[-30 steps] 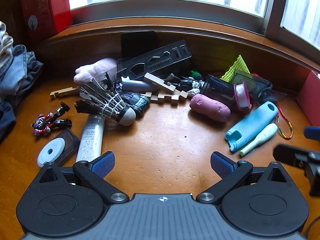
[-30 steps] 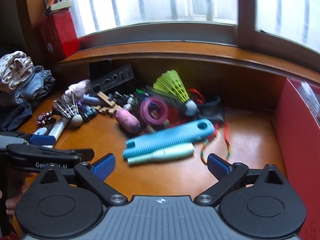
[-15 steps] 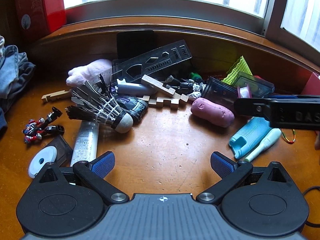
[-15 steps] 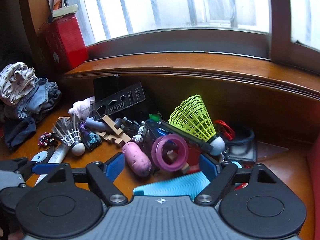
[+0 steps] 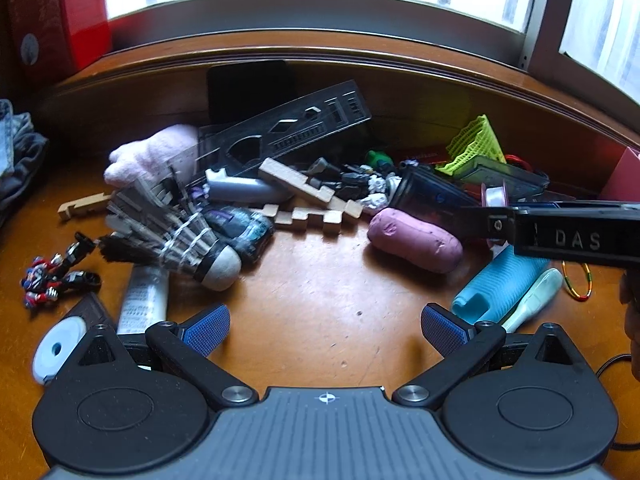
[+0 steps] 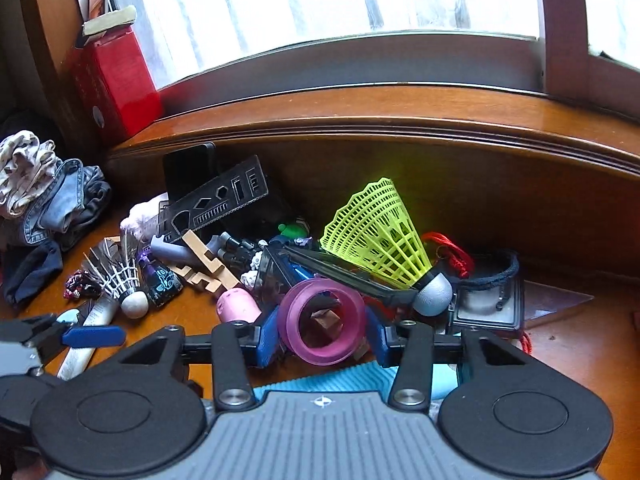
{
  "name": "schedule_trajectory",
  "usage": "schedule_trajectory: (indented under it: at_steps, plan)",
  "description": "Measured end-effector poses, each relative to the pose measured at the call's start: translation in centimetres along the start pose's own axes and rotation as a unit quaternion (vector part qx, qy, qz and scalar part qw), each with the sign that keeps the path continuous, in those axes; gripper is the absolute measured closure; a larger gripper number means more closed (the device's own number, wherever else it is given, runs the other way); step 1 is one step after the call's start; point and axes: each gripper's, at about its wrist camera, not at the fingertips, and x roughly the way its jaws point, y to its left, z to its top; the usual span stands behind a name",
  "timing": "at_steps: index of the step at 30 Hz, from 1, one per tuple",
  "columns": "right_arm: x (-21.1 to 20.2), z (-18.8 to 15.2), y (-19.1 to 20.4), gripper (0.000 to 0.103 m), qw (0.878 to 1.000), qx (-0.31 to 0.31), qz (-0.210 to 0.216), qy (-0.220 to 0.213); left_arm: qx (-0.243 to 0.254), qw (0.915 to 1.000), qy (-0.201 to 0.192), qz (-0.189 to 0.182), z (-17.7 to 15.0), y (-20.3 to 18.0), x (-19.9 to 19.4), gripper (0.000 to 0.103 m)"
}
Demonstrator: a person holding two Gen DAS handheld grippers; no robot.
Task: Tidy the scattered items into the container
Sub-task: 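Reach the right gripper to the pink ring tape and close on it, then lift the pink ring tape with the right gripper while the left gripper grasps the pink eraser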
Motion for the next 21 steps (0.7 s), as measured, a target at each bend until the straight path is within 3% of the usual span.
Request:
schedule_trajectory:
  at_steps: [5, 14, 21]
  plan:
    - [-2.0, -0.6, 0.5, 0.055, 0.999, -0.026, -0.014, -0.02, 0.022, 0.9996, -0.015, -0.012, 0.6, -1.0, 0.2, 0.0]
    - [-5.8, -1.9, -1.6, 0.055, 0.999, 0.003, -0.052, -0.017, 0.074, 0.9954, -0.043, -0.044, 1.7, -3.6, 1.5, 0.0]
    - [-7.8, -3.2, -2.6, 0.055, 0.997, 0.015, -0.079, -0.009, 0.075, 0.9941, -0.049, -0.062, 2.4, -3.9, 3.1, 0.0]
